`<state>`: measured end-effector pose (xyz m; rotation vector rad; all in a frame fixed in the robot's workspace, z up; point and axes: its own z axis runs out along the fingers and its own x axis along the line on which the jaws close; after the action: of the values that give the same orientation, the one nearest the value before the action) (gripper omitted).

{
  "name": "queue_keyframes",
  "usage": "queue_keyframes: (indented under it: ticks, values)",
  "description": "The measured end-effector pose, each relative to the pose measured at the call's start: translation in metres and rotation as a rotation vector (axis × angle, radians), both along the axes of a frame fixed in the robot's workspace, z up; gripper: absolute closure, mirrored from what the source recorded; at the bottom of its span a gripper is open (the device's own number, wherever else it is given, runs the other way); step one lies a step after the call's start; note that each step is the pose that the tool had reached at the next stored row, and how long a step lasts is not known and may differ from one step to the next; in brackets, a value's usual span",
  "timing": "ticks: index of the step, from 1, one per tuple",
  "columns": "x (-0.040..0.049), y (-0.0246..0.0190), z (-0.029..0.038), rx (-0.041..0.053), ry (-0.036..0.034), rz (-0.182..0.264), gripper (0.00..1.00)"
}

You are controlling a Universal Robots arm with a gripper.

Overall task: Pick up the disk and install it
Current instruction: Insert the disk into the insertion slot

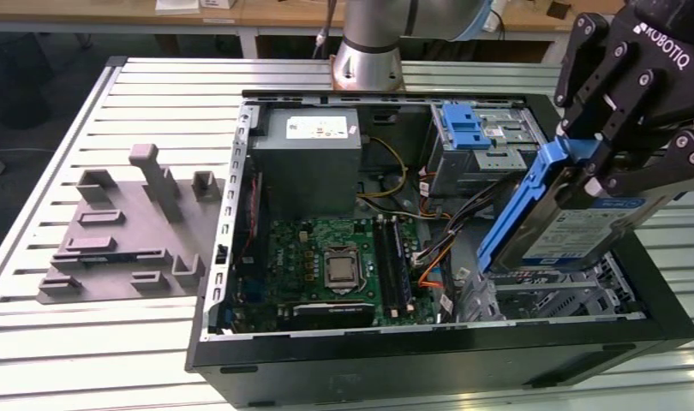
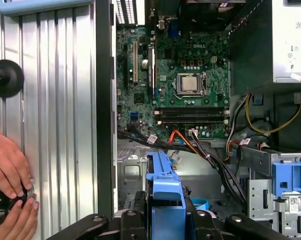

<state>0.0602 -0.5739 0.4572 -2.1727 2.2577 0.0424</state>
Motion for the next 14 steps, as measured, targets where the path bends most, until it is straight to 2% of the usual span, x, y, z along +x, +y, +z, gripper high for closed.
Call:
queue_keyframes:
  ticks: [14]
  values:
    - [0.0122,0.0006,-0.0111,-0.0004,0.0001,0.004,0.64]
